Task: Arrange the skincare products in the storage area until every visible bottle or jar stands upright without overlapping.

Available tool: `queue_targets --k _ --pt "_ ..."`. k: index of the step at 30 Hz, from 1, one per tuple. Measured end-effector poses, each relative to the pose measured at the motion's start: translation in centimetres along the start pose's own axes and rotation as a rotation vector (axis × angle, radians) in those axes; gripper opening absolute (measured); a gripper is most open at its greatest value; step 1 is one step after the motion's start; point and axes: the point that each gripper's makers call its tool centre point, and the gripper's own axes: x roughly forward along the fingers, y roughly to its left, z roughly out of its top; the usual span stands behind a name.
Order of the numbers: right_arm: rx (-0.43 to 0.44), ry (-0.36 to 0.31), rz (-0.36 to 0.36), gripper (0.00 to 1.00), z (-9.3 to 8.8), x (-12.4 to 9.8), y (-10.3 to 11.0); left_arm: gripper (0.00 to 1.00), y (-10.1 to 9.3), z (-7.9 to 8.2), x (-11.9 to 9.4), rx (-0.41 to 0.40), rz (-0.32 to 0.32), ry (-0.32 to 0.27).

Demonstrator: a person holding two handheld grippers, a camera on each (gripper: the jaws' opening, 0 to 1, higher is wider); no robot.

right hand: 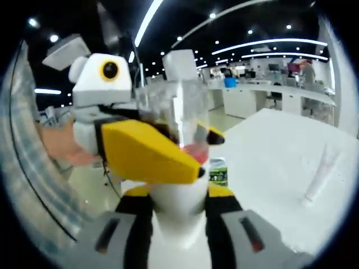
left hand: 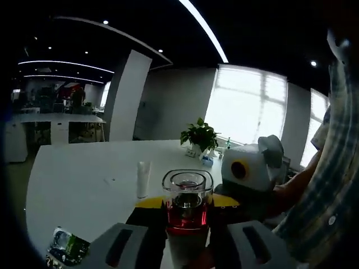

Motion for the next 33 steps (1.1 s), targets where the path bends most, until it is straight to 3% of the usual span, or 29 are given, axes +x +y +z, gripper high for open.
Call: queue_targets --k 25,33 --pt "-0.081 -0.021 0.019 0.33 1.9 -0.2 -0.2 0.3 -0.6 1.9 -0.4 0.032 -0.048 -0.045" --pt "-0.071 -0.046 0.012 0.33 2.6 -0.2 -0.7 0.29 -0.4 2.2 -0.4 0.112 -0.037 -0.067"
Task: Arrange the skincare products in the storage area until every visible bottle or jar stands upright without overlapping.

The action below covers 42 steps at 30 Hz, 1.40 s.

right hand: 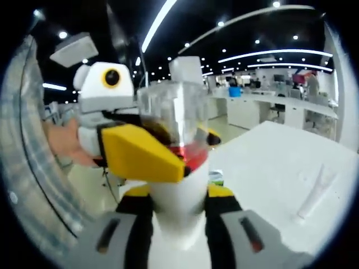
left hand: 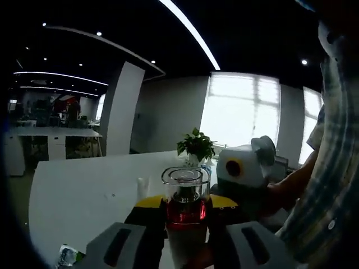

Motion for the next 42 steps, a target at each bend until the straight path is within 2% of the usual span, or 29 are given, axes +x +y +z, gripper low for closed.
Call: queue_targets --k 1,2,3,5,6,8,20,22,25,28,29,32,36,40,42 --pt "0.002 -0.001 -0.001 0.33 0.0 0.0 -0.1 0.29 0.0 0.0 0.0 0.001 0.0 -0.004" --pt "0.001 -0.002 -0.005 0.33 0.1 -0.1 -0.2 0.3 0.2 0.3 0.1 0.065 0.003 -0.033" --pt "-0.001 -0.005 -0.006 0.33 0.1 -0.1 -0.3 0.3 0.2 0.4 0.0 0.138 0.009 -0.037" --pt "-0.022 0.003 -0.009 0.33 0.0 -0.1 -0.4 0.3 -0.2 0.1 0.1 0.093 0.012 -0.027" --pt "-0.013 0.007 -0.01 0.33 -0.1 -0.1 -0.4 0.29 0.0 -0.1 0.1 0.012 0.023 -0.012" --pt "-0.002 0.006 -0.012 0.33 -0.3 -0.1 -0.6 0.29 0.5 -0.2 0.1 -0.028 0.033 -0.006" --pt "-0.033 0.01 -0.014 0.33 -0.4 -0.3 -0.7 0.29 0.4 -0.4 0.2 0.004 0.022 -0.002" --pt "-0.069 0.018 -0.04 0.33 -0.4 -0.4 -1.0 0.29 0.4 -0.4 0.1 0.016 0.014 0.005" --pt "-0.071 0.016 -0.044 0.32 -0.4 -0.5 -1.2 0.29 0.5 -0.3 0.1 0.015 0.001 0.017" --pt "-0.045 -0.005 -0.059 0.32 -0.1 -1.1 -2.1 0.28 0.1 -0.8 -0.2 0.041 -0.048 0.054" --pt "-0.041 -0.012 -0.065 0.32 0.1 -1.3 -2.4 0.29 0.5 -0.7 -0.2 0.026 -0.024 0.048" --pt "-0.034 -0.014 -0.095 0.32 0.1 -1.9 -3.7 0.32 1.1 -1.1 -0.4 0.029 -0.005 0.056" --pt "-0.011 -0.023 -0.132 0.33 0.1 -2.9 -5.5 0.3 1.8 -1.1 -1.0 0.011 0.018 0.041" --pt "0.003 -0.033 -0.167 0.33 0.2 -3.6 -7.0 0.28 2.6 -2.2 -1.4 0.038 0.056 0.08" --pt "0.014 -0.041 -0.193 0.33 0.4 -4.1 -8.2 0.28 2.5 -3.0 -1.6 0.024 0.057 0.1"
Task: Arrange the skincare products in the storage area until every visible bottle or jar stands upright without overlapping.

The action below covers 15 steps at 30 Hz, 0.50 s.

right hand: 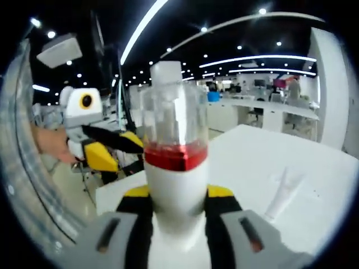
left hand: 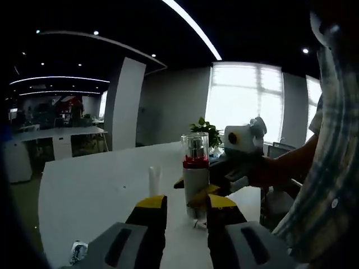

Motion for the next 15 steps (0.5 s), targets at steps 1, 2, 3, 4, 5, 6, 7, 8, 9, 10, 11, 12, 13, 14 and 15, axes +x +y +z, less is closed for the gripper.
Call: queue_targets --k 1,2,3,4,5,6,7,8,9,10,11,12,13,14,15 --pt "0.01 -0.008 -0.014 0.33 0.1 -0.2 -0.7 0.28 0.0 -0.2 0.0 -0.007 -0.001 0.003" --pt "0.018 -0.012 -0.022 0.33 0.2 -0.3 -1.2 0.28 -0.1 -0.4 -0.1 -0.023 -0.003 0.005" --pt "0.029 -0.017 -0.036 0.33 0.3 -0.5 -1.9 0.28 -0.2 -0.6 -0.2 -0.04 -0.006 0.004" --pt "0.034 -0.018 -0.044 0.33 0.4 -0.7 -2.3 0.28 -0.3 -0.7 -0.2 -0.047 -0.006 0.005" --pt "0.034 -0.021 -0.053 0.33 0.5 -0.9 -2.8 0.28 -0.3 -0.9 -0.2 -0.053 -0.005 0.007" --pt "0.034 -0.022 -0.061 0.33 0.5 -1.0 -3.2 0.28 -0.3 -1.0 -0.2 -0.055 -0.003 0.008" --pt "0.031 -0.022 -0.07 0.33 0.5 -1.1 -3.5 0.28 -0.3 -1.1 -0.2 -0.059 -0.002 0.01" --pt "0.032 -0.022 -0.08 0.33 0.5 -1.2 -4.0 0.28 -0.3 -1.2 -0.2 -0.065 -0.001 0.014" --pt "0.036 -0.02 -0.088 0.33 0.4 -1.3 -4.4 0.28 -0.3 -1.3 -0.1 -0.067 -0.001 0.016" --pt "0.035 -0.022 -0.095 0.33 0.4 -1.4 -4.7 0.28 -0.3 -1.4 -0.1 -0.065 0.001 0.02" --pt "0.03 -0.025 -0.105 0.33 0.4 -1.5 -5.0 0.28 -0.3 -1.4 -0.1 -0.068 0.001 0.021" --pt "0.029 -0.027 -0.116 0.33 0.4 -1.5 -5.4 0.28 -0.3 -1.5 -0.1 -0.072 0.001 0.023" --pt "0.037 -0.028 -0.122 0.33 0.4 -1.6 -5.7 0.28 -0.3 -1.5 -0.1 -0.076 0.002 0.023" --pt "0.042 -0.03 -0.124 0.33 0.3 -1.7 -5.9 0.28 -0.2 -1.5 -0.1 -0.081 0.005 0.023" --pt "0.039 -0.033 -0.134 0.33 0.2 -1.7 -6.3 0.28 -0.2 -1.6 -0.1 -0.084 0.006 0.024"
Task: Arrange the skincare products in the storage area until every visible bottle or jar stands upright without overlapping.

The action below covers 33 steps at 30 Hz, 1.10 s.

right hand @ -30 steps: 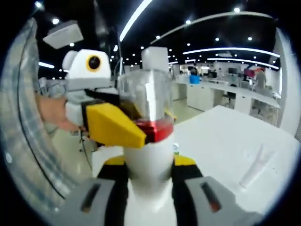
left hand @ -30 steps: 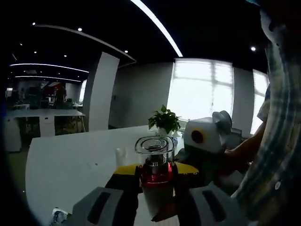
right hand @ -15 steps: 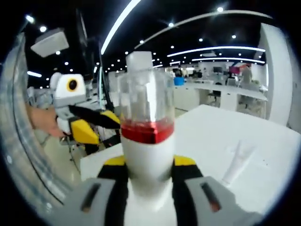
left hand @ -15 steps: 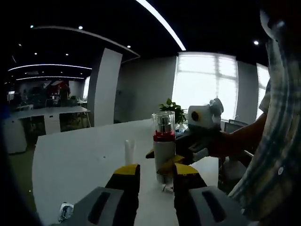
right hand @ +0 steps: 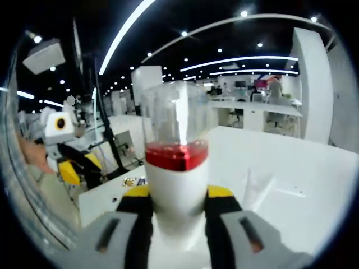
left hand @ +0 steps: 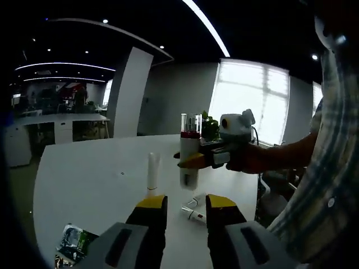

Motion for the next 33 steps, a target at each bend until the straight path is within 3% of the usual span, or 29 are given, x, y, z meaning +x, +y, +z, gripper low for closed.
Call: queue_targets --k 11,14,24,33 --pt "0.014 0.016 -0.079 0.33 -1.4 -0.4 -4.3 0.27 0.2 -0.7 0.0 -0.047 0.01 0.016" --pt "0.016 0.013 -0.104 0.33 -1.7 -0.4 -5.9 0.21 0.2 -1.0 0.0 -0.048 0.008 0.028" --pt "0.017 0.011 -0.145 0.33 -2.5 0.2 -9.1 0.23 0.8 -1.2 -0.2 -0.078 0.024 0.047" --pt "0.006 0.061 -0.167 0.33 -5.1 0.3 -11.9 0.24 1.3 -1.5 -0.6 -0.097 0.04 0.063"
